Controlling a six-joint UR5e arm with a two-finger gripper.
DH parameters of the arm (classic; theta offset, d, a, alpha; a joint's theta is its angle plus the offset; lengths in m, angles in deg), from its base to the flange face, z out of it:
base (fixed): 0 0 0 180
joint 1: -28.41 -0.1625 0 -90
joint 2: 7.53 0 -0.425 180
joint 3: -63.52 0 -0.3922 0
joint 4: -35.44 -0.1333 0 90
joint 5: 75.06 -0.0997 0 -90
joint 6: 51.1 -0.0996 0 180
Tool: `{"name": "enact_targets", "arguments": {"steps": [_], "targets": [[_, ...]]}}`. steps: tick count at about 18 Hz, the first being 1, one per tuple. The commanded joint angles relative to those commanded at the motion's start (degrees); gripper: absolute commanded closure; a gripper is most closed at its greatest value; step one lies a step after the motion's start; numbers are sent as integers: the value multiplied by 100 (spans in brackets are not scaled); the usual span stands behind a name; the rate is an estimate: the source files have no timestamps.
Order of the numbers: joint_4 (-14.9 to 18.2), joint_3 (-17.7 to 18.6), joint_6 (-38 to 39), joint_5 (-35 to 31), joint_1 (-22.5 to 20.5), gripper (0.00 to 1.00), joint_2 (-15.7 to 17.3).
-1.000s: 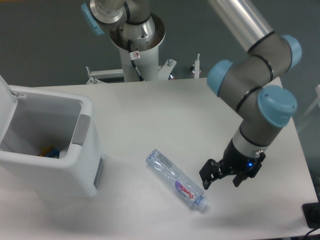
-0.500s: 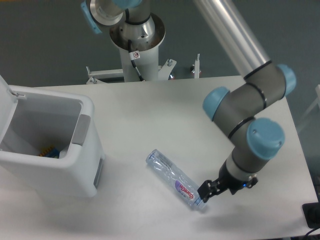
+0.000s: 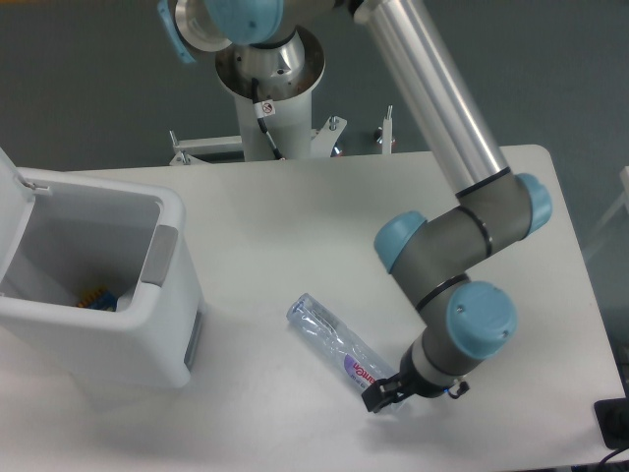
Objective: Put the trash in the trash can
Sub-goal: 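Lower the gripper and close it on the bottle's cap end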
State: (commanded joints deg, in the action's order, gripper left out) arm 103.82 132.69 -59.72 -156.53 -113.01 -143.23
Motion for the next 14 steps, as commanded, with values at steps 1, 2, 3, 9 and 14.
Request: {"name": "enact_targets", "arguments": {"steps": [1, 2, 3, 9, 14], "targets": [[0, 44, 9, 9, 0, 0, 18], [0, 70, 0, 0, 0, 0, 9], [0, 88, 9, -9, 0, 0, 18], [26, 149, 9, -62, 88, 12, 70], [9, 369, 0, -62, 79, 27, 237]]}}
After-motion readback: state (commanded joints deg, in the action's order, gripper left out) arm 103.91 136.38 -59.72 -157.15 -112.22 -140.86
